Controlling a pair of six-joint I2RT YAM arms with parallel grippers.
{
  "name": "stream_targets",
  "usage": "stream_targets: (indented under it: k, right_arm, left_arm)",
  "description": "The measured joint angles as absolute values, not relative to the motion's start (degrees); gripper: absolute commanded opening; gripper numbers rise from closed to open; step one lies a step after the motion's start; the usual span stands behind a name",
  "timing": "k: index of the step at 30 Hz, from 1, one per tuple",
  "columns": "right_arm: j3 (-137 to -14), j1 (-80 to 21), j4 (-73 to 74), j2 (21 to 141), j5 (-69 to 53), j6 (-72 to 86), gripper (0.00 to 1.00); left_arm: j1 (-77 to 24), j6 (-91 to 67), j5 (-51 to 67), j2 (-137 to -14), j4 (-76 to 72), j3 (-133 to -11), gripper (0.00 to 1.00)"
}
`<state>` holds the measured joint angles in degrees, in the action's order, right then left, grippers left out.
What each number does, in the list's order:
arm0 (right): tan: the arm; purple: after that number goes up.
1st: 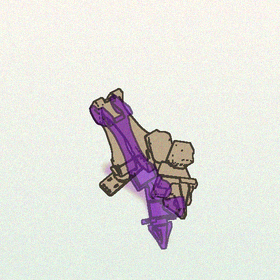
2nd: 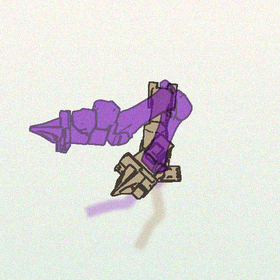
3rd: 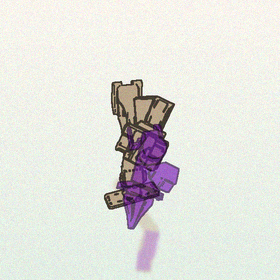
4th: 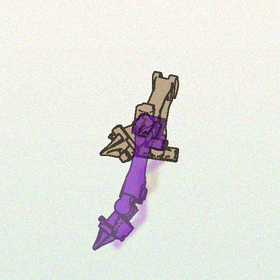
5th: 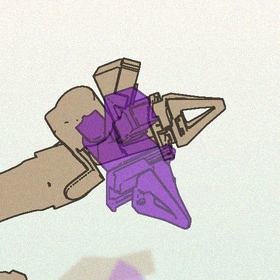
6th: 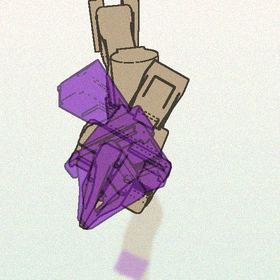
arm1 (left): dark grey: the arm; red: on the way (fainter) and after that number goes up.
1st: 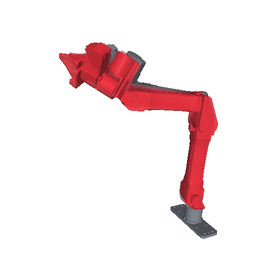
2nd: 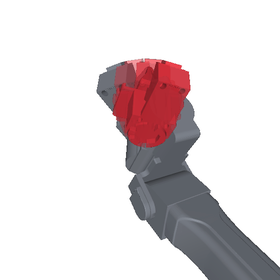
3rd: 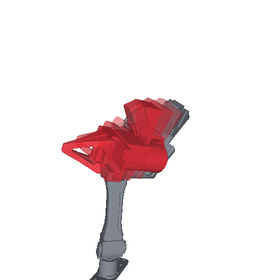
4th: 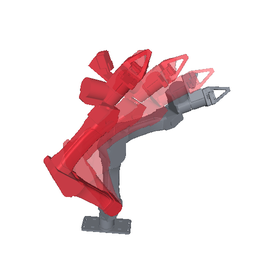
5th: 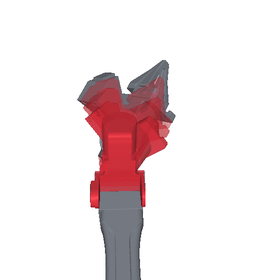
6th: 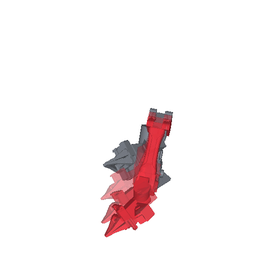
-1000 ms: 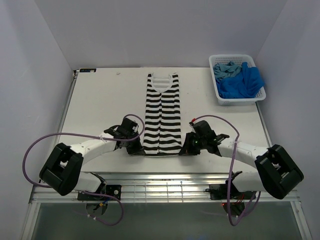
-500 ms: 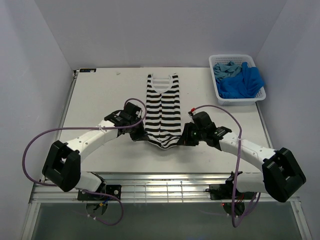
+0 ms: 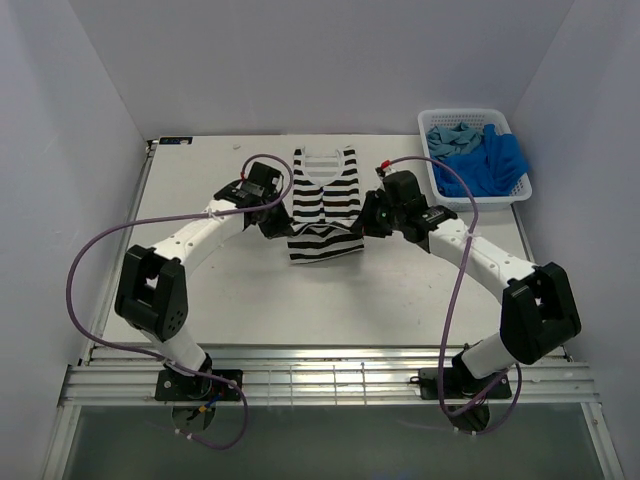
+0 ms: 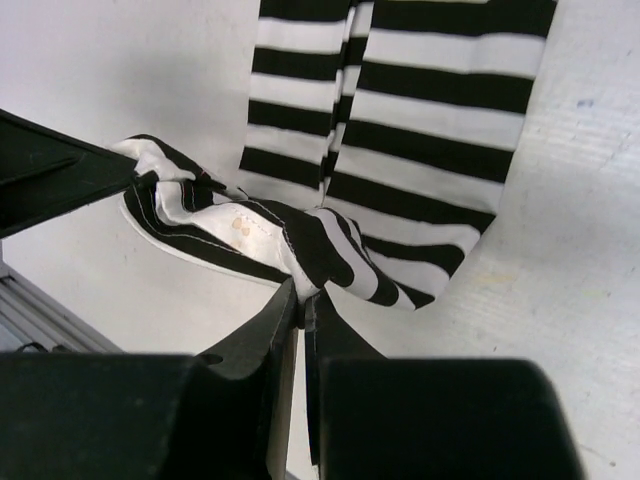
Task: Fold and stack the tank tops
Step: Fold the tank top
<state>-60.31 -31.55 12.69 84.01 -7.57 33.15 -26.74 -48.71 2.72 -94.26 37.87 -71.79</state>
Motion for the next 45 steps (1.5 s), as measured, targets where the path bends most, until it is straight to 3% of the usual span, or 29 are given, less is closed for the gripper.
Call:
stream_targets:
  k: [13, 45]
  right_arm:
    - [-72.6, -25.4, 13.2, 93.1, -8.3, 28.1, 0.08]
    - [-96.1, -20.0, 13.6, 122.5, -15.0, 26.6, 0.08]
  left_arm:
    - [-23.3, -43.7, 0.8, -107.0, 34.4, -87.1, 0.0]
    - [-20.4, -33.7, -0.8, -133.5, 32.9, -109.0, 0.0]
